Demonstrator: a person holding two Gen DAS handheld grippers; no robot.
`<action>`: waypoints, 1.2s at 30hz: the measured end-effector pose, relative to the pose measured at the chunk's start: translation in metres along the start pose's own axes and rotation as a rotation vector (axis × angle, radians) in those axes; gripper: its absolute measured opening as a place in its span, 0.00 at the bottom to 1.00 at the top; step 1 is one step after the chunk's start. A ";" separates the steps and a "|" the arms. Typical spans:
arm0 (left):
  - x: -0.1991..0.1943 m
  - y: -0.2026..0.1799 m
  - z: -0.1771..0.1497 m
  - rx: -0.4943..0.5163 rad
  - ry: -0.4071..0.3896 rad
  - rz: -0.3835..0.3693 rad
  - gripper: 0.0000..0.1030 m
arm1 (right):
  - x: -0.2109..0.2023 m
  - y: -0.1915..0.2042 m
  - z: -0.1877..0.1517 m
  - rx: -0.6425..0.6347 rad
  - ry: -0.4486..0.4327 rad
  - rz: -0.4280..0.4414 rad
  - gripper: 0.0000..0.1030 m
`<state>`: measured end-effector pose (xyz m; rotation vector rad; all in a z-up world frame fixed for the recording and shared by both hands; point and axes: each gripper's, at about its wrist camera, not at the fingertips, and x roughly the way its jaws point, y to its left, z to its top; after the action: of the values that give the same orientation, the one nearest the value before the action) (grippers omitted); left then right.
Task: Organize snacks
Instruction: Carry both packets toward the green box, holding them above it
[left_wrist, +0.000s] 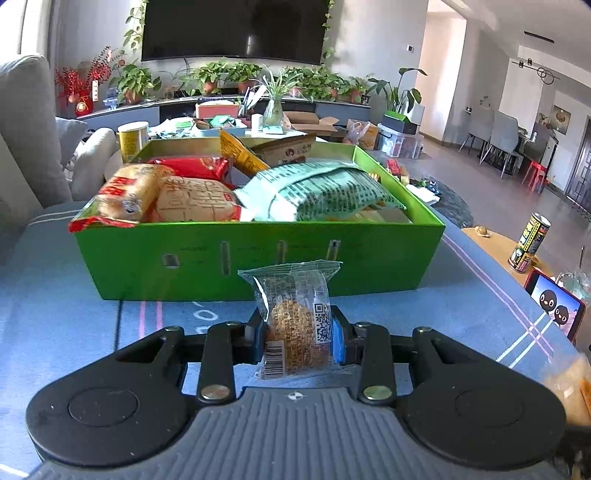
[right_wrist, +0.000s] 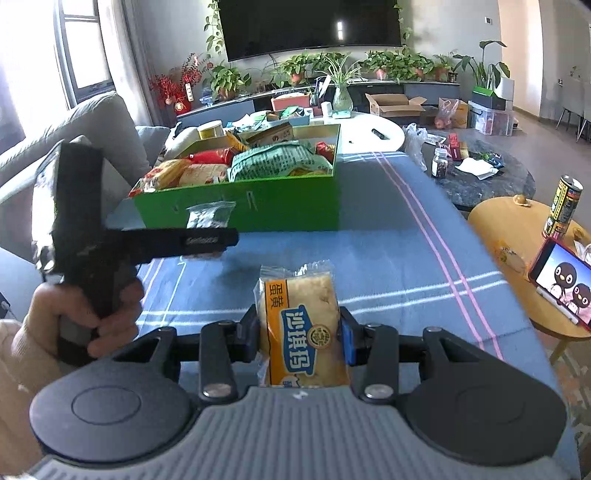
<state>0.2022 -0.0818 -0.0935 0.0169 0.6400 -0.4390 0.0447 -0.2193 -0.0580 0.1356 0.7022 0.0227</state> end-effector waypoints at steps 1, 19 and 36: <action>-0.002 0.001 0.000 -0.003 -0.001 0.002 0.30 | 0.001 0.001 0.002 -0.002 -0.003 0.000 1.00; -0.037 0.036 0.020 -0.072 -0.079 0.035 0.30 | 0.020 0.021 0.031 -0.036 -0.037 0.047 1.00; -0.046 0.054 0.028 -0.110 -0.116 0.072 0.30 | 0.033 0.028 0.056 -0.043 -0.057 0.066 1.00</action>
<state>0.2071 -0.0191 -0.0507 -0.0887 0.5468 -0.3322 0.1066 -0.1957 -0.0333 0.1179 0.6401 0.0964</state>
